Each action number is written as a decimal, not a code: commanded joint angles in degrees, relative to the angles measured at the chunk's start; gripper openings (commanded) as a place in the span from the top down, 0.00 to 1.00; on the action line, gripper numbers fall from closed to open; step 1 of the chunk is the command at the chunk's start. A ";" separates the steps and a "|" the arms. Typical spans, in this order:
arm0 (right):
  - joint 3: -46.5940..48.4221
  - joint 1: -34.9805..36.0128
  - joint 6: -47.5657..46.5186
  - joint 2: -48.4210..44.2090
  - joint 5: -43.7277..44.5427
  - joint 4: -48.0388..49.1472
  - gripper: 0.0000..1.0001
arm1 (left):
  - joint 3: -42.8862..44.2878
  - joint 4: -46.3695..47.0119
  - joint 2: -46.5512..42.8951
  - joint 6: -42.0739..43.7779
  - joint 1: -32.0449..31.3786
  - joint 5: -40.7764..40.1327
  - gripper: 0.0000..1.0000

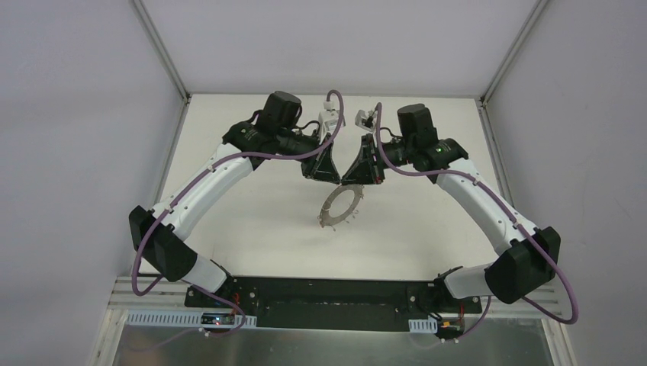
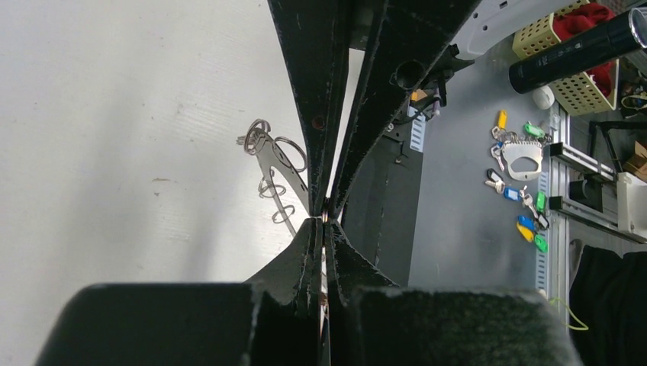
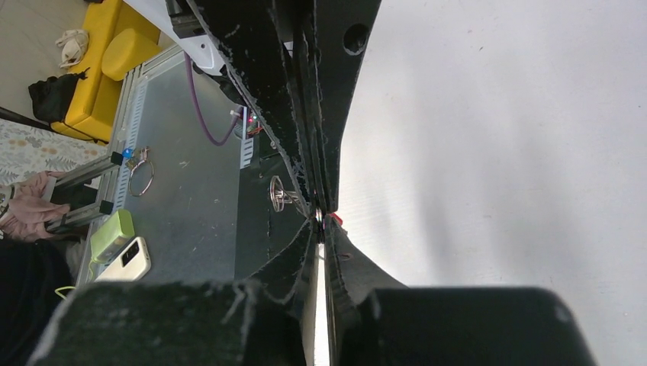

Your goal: Put the keys on the keyring

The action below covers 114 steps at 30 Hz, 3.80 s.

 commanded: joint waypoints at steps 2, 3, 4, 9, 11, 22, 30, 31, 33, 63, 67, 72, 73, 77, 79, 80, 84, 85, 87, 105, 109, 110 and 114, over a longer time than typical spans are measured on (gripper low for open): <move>-0.30 0.65 -0.62 0.74 -2.06 2.03 0.99 | 0.14 2.47 -1.93 -0.02 -0.68 2.56 1.00; -0.37 0.64 -0.54 0.68 -1.95 2.28 1.00 | 0.14 2.22 -1.93 0.33 -0.68 2.54 1.00; -0.51 0.61 -0.53 0.65 -1.80 2.49 1.00 | 0.21 1.96 -1.93 0.66 -0.68 2.50 1.00; -0.83 0.36 0.49 0.43 -2.29 3.90 1.00 | 1.14 -0.32 -2.47 3.91 -0.47 2.60 0.92; -1.03 0.02 2.22 0.56 -3.46 5.33 1.00 | 1.89 -1.83 -2.77 5.58 -0.15 3.04 0.82; -3.94 -2.30 18.33 0.32 -9.11 18.04 1.00 | -3.10 7.90 -7.07 -4.69 6.19 10.96 0.66; -4.64 -3.48 37.35 2.03 -7.48 32.80 1.00 | -9.55 17.29 -10.50 -10.19 6.97 8.12 0.67; -4.71 -3.53 39.40 2.28 -6.61 34.12 1.00 | -9.71 17.98 -10.81 -10.91 7.27 7.06 0.67; -4.18 -3.71 41.77 2.74 -4.70 34.63 1.00 | -10.11 19.78 -11.42 -12.68 8.18 4.70 0.67; -5.64 -7.14 62.50 2.40 6.72 38.67 1.00 | -10.21 22.89 -7.77 -16.17 10.13 -0.62 0.85; -5.82 -7.18 62.56 2.54 6.89 38.43 1.00 | -10.05 23.40 -7.30 -16.37 10.12 1.01 0.88; -7.26 -7.22 59.85 2.73 4.34 41.31 1.00 | -10.24 25.62 -7.04 -17.48 10.13 4.79 0.85; -7.77 -7.26 58.91 2.63 3.31 42.61 1.00 | -10.23 25.76 -7.15 -17.32 10.11 5.28 0.83; -10.05 -7.25 53.01 2.08 -0.58 45.21 1.00 | -10.16 24.92 -7.74 -15.34 10.33 5.64 0.74; -11.37 -7.26 50.16 1.93 -2.76 47.03 1.00 | -9.91 24.62 -7.83 -14.68 10.54 5.55 0.71; -11.90 -7.22 48.36 1.79 -3.85 47.50 1.00 | -9.69 24.45 -7.76 -14.27 10.68 5.40 0.70; -12.72 -7.26 41.59 1.61 -7.62 47.71 1.00 | -8.83 22.40 -6.64 -11.27 10.83 3.37 0.70; -12.77 -7.25 40.48 1.70 -8.57 47.76 1.00 | -8.80 22.35 -6.21 -10.72 10.83 3.50 0.71; -13.05 -7.15 38.58 1.88 -9.64 48.20 1.00 | -9.11 22.98 -5.42 -10.35 10.76 5.00 0.71; -16.02 -7.07 40.37 1.09 -11.31 55.47 1.00 | -17.59 40.79 -2.83 -18.87 8.24 11.51 0.62; -15.95 -7.10 41.52 1.20 -10.95 56.41 1.00 | -18.56 44.40 -2.08 -21.72 7.99 11.22 0.62; -15.95 -7.07 41.61 1.22 -10.82 56.48 1.00 | -18.62 44.48 -1.91 -21.85 7.87 11.14 0.63; -16.03 -7.14 41.76 1.37 -10.39 56.50 1.00 | -19.04 44.83 -1.52 -22.45 7.37 11.21 0.66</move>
